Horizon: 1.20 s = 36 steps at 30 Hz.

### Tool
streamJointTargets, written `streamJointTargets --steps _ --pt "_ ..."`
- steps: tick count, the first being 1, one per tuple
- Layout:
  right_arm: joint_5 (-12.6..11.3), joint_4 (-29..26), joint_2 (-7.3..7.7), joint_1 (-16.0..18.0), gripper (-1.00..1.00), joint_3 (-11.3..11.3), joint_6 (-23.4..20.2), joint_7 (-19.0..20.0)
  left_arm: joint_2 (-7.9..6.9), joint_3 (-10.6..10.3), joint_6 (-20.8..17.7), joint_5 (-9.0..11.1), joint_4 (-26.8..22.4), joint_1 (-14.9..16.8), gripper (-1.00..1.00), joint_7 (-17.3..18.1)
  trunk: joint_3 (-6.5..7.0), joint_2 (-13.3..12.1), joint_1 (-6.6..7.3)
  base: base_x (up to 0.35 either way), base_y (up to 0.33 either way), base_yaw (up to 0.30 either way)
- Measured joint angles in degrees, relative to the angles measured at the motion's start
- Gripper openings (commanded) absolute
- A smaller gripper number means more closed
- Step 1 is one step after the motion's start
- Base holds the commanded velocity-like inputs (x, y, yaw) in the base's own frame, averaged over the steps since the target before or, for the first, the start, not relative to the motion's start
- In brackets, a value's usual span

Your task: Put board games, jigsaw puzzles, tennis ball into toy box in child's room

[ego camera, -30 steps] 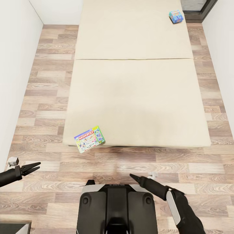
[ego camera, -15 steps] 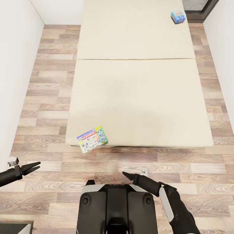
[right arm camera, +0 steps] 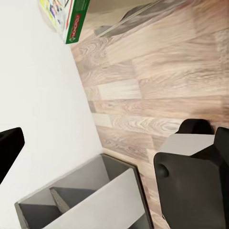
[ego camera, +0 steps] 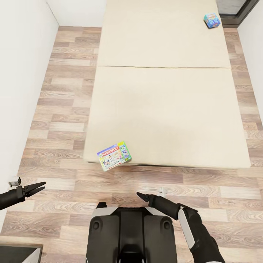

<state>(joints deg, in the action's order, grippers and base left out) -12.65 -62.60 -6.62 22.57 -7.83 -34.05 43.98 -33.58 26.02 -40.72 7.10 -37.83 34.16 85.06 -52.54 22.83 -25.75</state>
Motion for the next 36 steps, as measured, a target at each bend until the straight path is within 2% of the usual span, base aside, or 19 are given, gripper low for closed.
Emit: streamJointTargets --steps 16,36 --pt "-0.2 0.0 0.07 0.0 1.00 -0.2 0.3 0.7 0.02 -0.1 0.0 0.0 0.0 0.0 1.00 0.0 0.01 0.0 0.00 0.000 0.157 0.008" --pt "-1.5 0.1 0.27 0.0 1.00 -0.5 0.4 2.2 0.10 -0.1 0.0 0.1 0.0 0.0 1.00 0.7 0.96 0.0 0.00 0.019 0.034 -0.127"
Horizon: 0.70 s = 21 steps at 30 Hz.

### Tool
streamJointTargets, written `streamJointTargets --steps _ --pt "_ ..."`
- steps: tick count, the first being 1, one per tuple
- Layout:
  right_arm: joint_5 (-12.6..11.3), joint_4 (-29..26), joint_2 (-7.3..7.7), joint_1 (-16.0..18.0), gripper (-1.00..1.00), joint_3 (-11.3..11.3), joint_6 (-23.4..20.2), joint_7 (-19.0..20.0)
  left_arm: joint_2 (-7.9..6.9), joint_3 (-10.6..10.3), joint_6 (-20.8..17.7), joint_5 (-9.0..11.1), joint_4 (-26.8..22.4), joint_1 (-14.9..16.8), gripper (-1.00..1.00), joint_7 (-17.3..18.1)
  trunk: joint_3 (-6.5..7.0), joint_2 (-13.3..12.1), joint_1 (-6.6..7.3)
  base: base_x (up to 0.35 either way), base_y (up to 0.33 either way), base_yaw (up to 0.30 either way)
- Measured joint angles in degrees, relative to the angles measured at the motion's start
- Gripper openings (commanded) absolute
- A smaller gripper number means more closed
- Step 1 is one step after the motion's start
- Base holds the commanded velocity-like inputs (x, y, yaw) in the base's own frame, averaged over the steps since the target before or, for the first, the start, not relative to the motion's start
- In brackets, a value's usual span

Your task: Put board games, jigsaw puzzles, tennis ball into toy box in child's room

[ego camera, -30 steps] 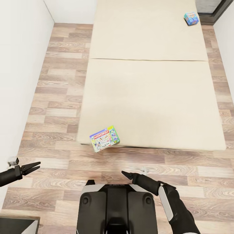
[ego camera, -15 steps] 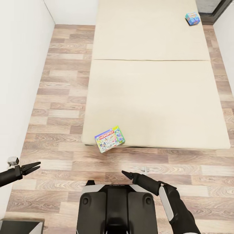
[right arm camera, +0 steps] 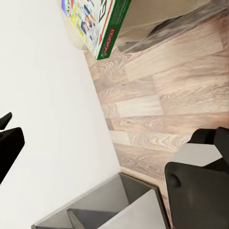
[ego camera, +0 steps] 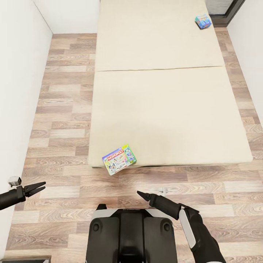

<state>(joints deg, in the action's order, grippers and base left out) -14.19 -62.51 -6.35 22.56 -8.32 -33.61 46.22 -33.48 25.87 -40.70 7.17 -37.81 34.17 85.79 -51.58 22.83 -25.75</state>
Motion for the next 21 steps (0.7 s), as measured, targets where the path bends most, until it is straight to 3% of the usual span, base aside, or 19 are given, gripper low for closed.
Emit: streamJointTargets --steps 12,21 --pt "-3.6 0.2 0.29 0.0 1.00 0.0 0.5 0.4 0.33 -0.1 0.0 0.0 -0.1 0.0 1.00 0.0 0.05 0.0 0.00 0.005 0.007 -0.008" --pt "-4.6 -0.2 0.26 0.0 1.00 0.1 1.1 1.6 0.42 -0.1 0.0 0.0 -0.1 0.0 1.00 0.0 0.05 0.0 0.01 0.044 0.023 0.000"
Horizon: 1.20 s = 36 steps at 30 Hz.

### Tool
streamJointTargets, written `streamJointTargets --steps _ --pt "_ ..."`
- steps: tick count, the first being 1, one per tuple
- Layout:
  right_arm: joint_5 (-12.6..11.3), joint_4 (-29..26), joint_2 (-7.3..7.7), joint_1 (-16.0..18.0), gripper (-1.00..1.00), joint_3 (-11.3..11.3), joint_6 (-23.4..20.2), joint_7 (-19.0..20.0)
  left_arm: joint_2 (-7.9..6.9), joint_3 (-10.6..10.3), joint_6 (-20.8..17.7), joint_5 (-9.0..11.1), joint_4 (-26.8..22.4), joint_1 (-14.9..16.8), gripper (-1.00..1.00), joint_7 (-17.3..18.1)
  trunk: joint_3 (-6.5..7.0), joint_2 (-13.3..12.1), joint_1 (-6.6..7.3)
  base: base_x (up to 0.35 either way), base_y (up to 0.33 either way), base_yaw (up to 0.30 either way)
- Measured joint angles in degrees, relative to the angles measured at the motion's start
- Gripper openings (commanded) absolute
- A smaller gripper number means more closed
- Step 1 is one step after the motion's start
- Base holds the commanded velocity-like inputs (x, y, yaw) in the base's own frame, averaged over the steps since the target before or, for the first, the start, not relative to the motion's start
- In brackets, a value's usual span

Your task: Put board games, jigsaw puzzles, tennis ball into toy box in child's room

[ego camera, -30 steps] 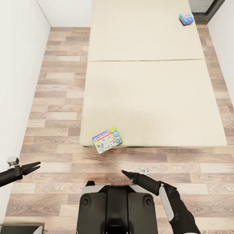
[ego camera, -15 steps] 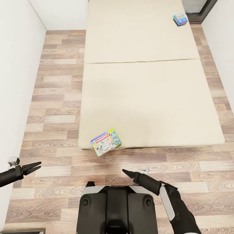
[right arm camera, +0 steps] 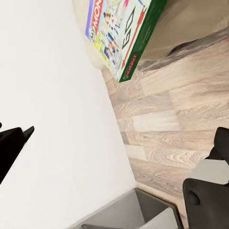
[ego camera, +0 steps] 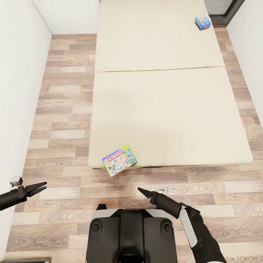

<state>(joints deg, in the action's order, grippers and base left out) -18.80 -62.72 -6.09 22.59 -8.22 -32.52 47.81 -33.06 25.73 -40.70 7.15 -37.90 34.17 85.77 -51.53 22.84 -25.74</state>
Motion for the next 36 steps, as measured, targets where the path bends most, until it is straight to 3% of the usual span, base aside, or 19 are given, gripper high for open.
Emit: streamJointTargets --steps 7,22,36 --pt "-0.1 0.0 0.14 0.0 1.00 0.0 0.1 2.6 0.10 0.0 0.0 0.0 0.0 0.0 1.00 0.0 0.00 0.0 -0.01 0.101 0.045 0.000" --pt "-0.1 0.0 0.18 0.0 1.00 -0.1 0.2 3.4 0.11 0.0 0.0 0.1 -0.2 0.0 1.00 0.1 0.00 0.0 -0.01 0.010 0.004 0.000" --pt "-0.7 0.3 -0.14 0.0 1.00 -0.4 0.5 3.4 0.11 0.1 -0.1 0.1 -0.2 0.0 1.00 0.2 -2.52 5.6 -3.09 0.000 0.000 0.000"
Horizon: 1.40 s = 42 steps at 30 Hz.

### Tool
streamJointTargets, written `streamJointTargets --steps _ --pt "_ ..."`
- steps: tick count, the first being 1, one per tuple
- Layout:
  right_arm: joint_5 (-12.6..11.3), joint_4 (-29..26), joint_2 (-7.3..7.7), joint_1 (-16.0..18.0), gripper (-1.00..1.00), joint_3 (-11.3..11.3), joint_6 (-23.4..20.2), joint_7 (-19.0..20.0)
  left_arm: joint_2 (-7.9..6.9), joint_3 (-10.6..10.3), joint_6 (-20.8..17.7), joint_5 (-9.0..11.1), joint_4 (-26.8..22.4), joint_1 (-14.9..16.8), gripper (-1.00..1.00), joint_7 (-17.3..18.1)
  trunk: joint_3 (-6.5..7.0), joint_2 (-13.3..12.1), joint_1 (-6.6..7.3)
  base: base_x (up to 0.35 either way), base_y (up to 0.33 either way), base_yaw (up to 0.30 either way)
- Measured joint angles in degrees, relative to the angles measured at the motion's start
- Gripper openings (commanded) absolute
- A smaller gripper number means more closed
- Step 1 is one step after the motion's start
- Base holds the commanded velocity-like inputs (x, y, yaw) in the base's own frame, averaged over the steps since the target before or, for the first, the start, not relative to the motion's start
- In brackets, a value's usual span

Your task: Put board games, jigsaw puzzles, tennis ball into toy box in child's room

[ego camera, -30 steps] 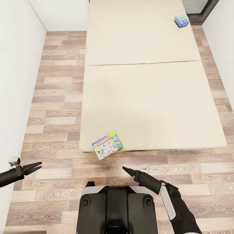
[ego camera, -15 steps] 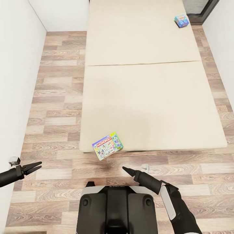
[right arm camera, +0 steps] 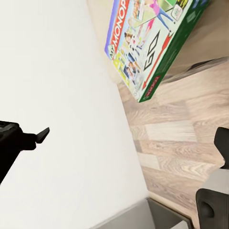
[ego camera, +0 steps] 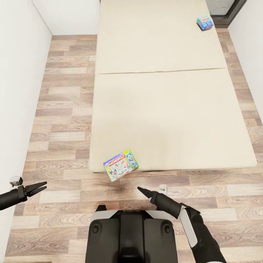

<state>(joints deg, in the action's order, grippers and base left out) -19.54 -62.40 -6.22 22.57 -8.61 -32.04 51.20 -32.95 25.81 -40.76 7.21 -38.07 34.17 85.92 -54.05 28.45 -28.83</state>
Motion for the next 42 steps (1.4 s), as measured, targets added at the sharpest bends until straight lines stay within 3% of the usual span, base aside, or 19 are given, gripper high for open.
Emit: streamJointTargets --steps 12,21,24,33,35,42 --pt "-3.8 1.4 -0.47 0.0 1.00 0.0 -0.2 -1.3 0.00 -0.1 0.0 0.0 0.0 0.0 1.00 0.0 -1.81 4.0 -2.20 0.000 0.000 0.000" --pt "-5.5 1.6 -0.43 0.9 1.00 0.2 -2.4 4.3 0.00 -0.1 -0.1 0.0 0.0 0.0 1.00 0.0 -1.81 4.0 -2.20 0.000 0.000 0.000" --pt "-5.9 1.9 -0.43 1.3 1.00 0.1 -4.8 5.3 0.00 -0.1 0.0 0.0 0.0 0.0 1.00 0.0 -2.34 5.2 -2.86 0.000 0.000 0.000" --pt "-7.1 4.5 -0.49 1.9 1.00 -0.2 -8.7 5.8 0.00 -0.1 -0.2 0.1 0.0 0.0 1.00 1.4 -3.96 8.8 -4.84 0.000 0.000 0.000" --pt "-8.5 4.9 -0.49 1.9 1.00 -0.2 -9.0 5.8 0.02 -0.2 -0.3 0.1 -0.2 0.0 1.00 3.8 -3.97 8.9 -4.84 0.000 0.000 0.000" --pt "-10.8 5.7 -0.49 2.0 1.00 -0.2 -9.3 5.8 0.38 -0.3 -0.6 0.0 -0.8 0.0 1.00 3.8 -4.32 9.6 -5.28 0.000 0.000 0.000"
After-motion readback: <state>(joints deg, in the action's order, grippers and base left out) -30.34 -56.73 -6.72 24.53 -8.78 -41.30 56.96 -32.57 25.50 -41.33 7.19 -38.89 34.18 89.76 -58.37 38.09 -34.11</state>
